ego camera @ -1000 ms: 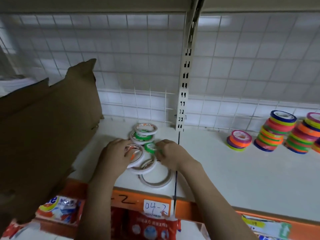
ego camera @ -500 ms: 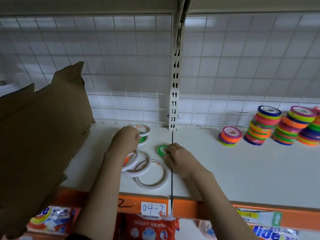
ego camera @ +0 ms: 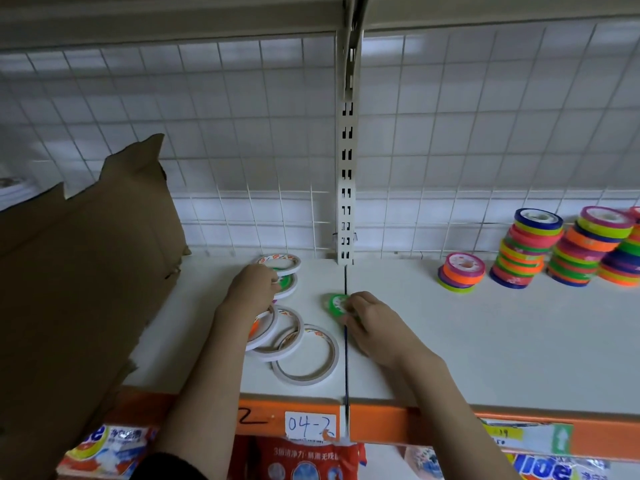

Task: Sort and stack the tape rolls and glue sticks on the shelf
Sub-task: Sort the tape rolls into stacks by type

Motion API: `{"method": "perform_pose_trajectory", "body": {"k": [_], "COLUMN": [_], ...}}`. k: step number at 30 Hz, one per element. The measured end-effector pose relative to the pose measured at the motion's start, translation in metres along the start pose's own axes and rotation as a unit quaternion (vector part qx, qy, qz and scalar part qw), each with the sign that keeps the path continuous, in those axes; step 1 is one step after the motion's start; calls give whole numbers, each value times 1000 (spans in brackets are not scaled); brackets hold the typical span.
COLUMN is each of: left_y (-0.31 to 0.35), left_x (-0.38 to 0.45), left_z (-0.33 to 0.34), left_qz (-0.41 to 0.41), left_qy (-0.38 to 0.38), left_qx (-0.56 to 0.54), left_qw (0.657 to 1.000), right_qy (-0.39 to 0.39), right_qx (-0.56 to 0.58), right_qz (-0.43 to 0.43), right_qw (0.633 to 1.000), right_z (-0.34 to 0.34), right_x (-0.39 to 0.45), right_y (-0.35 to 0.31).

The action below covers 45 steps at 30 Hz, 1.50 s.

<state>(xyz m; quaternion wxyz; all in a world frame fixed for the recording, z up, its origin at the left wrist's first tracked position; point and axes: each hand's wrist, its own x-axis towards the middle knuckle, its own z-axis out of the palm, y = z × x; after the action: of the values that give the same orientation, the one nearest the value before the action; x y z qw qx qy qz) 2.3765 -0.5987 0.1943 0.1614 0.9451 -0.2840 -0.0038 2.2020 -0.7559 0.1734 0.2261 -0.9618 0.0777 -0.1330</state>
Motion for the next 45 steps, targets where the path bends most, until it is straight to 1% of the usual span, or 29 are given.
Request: {"method": "perform_pose_trajectory", "body": {"k": [9,13,17,19,21,24,26,28,31,34,38,42,45], "left_y": [11,22,39,51,65,88,104,118,131,136,137,139,139], "left_x": [-3,-11,-21,-29,-39,-52,-60,-68,-75,-79,-80,-82,-82], "left_z": [-9,-10,-7,-1,7,25,37,47,58,64,64,64,65], "left_qz": [10,13,29,34,47,108,148,177,198,190,180,167,165], "left_qy": [10,32,68,84,114,175,220,235,228,220,224,235,243], "left_qx": [61,89,101,85,42,-39,-59,-63,-70,-65,-59,-33,-20], "left_qw": [998,995,992,992,991,978,963,954,951,955,956,957,956], "right_qy": [17,36,63,80,93,124,149,160,150,119,79,50,42], "right_qx": [8,12,3,0,1,5,-12,-32,-53,-93,-133,-176,-178], "right_qz": [-16,-22,-28,-32,-33,-24,-9,12,47,66,94,91,83], "right_qw": [1000,999,998,996,995,992,989,986,986,986,983,979,980], "right_z": [-8,-16,-26,-33,-42,-62,-79,-94,-113,-122,-126,-127,-125], "right_x": [-5,-10,-16,-20,-25,-32,-36,-37,-31,-20,-8,-3,-2], "right_y": [4,14,24,30,38,54,69,88,115,133,141,142,142]}}
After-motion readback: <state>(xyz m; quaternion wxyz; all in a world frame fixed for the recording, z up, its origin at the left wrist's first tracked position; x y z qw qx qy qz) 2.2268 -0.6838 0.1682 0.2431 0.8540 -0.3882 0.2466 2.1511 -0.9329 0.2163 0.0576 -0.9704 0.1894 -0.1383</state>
